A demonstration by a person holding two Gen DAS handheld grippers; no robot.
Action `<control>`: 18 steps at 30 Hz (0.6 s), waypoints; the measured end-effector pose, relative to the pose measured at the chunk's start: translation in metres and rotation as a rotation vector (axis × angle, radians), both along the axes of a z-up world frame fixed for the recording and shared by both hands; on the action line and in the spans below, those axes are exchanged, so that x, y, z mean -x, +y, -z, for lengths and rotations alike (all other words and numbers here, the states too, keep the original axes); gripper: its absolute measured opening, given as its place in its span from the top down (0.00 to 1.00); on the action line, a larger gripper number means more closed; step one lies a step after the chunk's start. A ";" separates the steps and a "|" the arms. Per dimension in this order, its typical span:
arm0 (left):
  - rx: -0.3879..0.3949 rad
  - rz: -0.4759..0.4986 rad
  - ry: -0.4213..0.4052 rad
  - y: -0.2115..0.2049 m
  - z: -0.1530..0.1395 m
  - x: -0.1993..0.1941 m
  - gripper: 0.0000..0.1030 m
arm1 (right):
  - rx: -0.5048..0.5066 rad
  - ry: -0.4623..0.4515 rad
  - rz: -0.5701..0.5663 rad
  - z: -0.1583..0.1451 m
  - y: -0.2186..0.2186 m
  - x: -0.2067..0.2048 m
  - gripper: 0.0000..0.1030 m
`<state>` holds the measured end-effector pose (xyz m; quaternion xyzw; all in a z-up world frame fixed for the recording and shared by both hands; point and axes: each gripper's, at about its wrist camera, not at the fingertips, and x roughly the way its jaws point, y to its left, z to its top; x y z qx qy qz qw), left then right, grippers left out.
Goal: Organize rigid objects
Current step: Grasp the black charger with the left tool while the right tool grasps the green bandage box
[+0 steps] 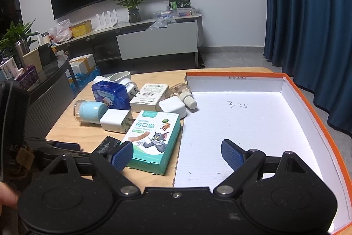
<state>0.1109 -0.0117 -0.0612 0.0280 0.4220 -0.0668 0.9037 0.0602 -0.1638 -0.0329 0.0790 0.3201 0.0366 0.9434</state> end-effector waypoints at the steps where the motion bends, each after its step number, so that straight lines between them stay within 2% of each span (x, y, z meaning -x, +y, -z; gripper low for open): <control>1: -0.012 0.007 -0.009 -0.001 0.001 0.000 0.22 | 0.001 0.003 -0.003 0.000 0.001 -0.002 0.01; 3: -0.023 0.027 -0.034 -0.003 0.001 0.002 0.32 | 0.005 0.012 -0.012 0.001 0.005 -0.006 0.01; 5: -0.021 0.036 -0.053 -0.004 0.000 0.003 0.57 | -0.001 0.021 -0.020 0.001 0.009 -0.012 0.01; 6: -0.017 0.039 -0.057 -0.003 -0.001 0.003 0.63 | -0.005 0.033 -0.023 0.002 0.012 -0.017 0.01; 12: 0.040 -0.006 -0.070 0.014 -0.005 0.009 0.65 | -0.058 0.126 -0.017 0.006 0.023 -0.049 0.01; 18: 0.051 -0.097 -0.094 0.038 -0.015 0.018 0.65 | -0.018 0.222 -0.015 0.022 0.044 -0.080 0.01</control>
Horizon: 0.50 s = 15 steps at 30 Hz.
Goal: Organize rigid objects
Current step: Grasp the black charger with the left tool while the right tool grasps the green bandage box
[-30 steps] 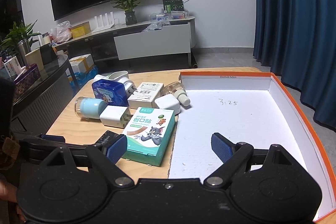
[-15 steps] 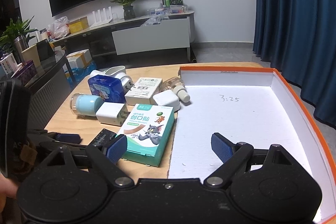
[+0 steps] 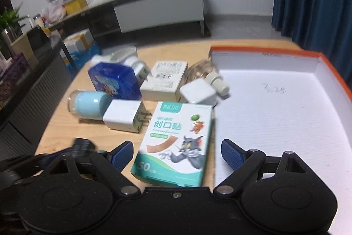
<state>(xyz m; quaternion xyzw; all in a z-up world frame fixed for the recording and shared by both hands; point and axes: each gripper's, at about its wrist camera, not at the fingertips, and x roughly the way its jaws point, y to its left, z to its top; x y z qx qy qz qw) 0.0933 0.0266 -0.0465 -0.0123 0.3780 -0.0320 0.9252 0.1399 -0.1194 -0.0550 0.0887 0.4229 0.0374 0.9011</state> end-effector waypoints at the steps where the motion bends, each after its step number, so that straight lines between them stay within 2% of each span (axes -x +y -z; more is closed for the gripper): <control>1: 0.003 -0.010 -0.004 0.003 -0.001 0.001 0.65 | 0.019 0.013 0.001 0.003 0.004 -0.004 0.01; 5: 0.018 -0.036 -0.010 0.010 -0.005 0.006 0.65 | 0.082 0.046 -0.010 0.016 0.015 -0.017 0.02; 8: 0.036 -0.046 -0.015 0.012 -0.007 0.009 0.65 | 0.114 0.032 -0.029 0.015 0.019 -0.018 0.18; 15: 0.053 -0.042 -0.050 0.009 -0.018 0.018 0.65 | 0.121 -0.019 -0.049 -0.002 0.009 0.000 0.18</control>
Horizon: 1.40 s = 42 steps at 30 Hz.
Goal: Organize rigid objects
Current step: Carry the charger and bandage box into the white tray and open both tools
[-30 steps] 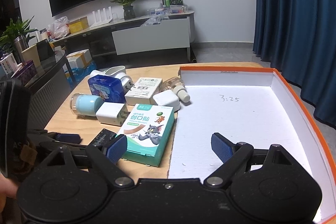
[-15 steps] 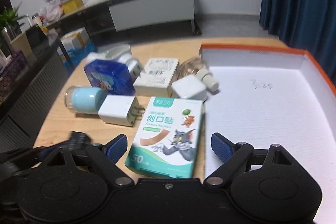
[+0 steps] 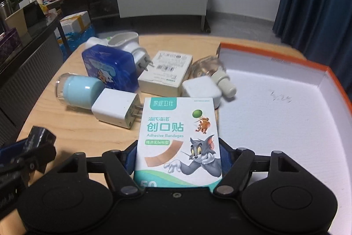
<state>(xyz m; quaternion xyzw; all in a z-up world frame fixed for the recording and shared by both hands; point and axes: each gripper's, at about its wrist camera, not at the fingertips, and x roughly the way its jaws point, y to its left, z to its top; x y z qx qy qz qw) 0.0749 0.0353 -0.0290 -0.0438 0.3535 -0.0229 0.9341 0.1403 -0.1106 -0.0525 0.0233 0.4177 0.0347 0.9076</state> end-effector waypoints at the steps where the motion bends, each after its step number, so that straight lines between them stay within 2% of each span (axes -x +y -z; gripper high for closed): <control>1: 0.001 0.000 -0.005 -0.001 -0.002 0.001 0.65 | -0.005 -0.012 -0.001 -0.004 -0.003 0.005 0.18; 6: 0.014 0.014 -0.017 -0.011 -0.010 0.006 0.65 | 0.001 -0.066 -0.013 -0.019 -0.019 0.028 0.18; 15: 0.031 0.063 -0.032 -0.036 -0.020 0.012 0.65 | 0.005 -0.130 0.050 -0.038 -0.065 0.055 0.18; 31: 0.040 0.163 -0.036 -0.092 -0.034 0.006 0.65 | 0.011 -0.163 0.115 -0.039 -0.118 0.071 0.18; 42: 0.038 0.196 -0.032 -0.113 -0.035 0.003 0.65 | 0.008 -0.181 0.148 -0.039 -0.141 0.074 0.18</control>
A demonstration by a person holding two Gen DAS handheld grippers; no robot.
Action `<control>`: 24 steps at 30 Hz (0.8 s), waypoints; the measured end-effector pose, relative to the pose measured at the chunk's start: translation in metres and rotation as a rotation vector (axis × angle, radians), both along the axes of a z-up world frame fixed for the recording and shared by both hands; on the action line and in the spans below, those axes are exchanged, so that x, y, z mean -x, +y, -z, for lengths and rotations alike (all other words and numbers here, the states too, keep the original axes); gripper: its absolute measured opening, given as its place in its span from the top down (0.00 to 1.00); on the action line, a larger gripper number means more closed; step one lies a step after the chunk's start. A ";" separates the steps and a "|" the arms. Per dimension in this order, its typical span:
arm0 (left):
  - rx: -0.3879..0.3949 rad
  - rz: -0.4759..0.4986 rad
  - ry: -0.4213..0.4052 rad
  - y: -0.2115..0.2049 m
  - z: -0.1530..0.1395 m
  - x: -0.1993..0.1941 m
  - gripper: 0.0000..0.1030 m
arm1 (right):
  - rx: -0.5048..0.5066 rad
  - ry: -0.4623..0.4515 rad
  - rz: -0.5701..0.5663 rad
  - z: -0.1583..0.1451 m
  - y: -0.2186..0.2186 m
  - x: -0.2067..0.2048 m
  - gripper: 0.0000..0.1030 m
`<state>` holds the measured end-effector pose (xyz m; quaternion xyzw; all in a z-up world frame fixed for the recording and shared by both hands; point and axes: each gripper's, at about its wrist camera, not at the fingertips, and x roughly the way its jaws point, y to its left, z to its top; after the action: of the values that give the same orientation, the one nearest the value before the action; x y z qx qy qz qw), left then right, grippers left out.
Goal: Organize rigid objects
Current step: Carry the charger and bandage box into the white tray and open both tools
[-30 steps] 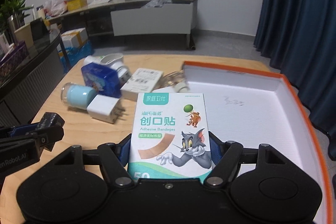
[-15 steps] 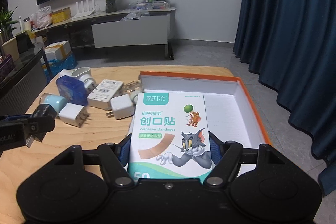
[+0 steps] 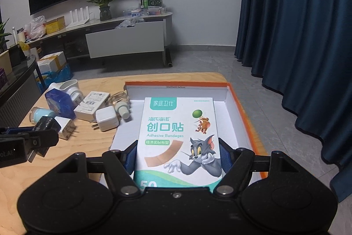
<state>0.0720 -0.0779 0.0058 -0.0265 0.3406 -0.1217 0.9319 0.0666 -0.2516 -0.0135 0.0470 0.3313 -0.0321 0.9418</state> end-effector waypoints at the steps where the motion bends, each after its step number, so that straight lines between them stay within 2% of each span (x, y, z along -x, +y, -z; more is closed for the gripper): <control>1: -0.002 0.003 -0.003 -0.002 -0.001 0.000 0.65 | 0.000 0.000 0.000 0.000 -0.002 0.000 0.18; 13: -0.002 0.054 0.002 -0.031 0.003 -0.013 0.65 | -0.006 -0.005 0.019 0.000 -0.032 -0.003 0.18; 24: 0.009 0.082 0.026 -0.058 0.012 -0.042 0.65 | -0.025 0.026 -0.002 0.008 -0.057 -0.035 0.18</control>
<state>0.1144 -0.1359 -0.0065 -0.0185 0.3530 -0.1611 0.9215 0.1018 -0.3085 -0.0215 0.0580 0.3440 -0.0274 0.9368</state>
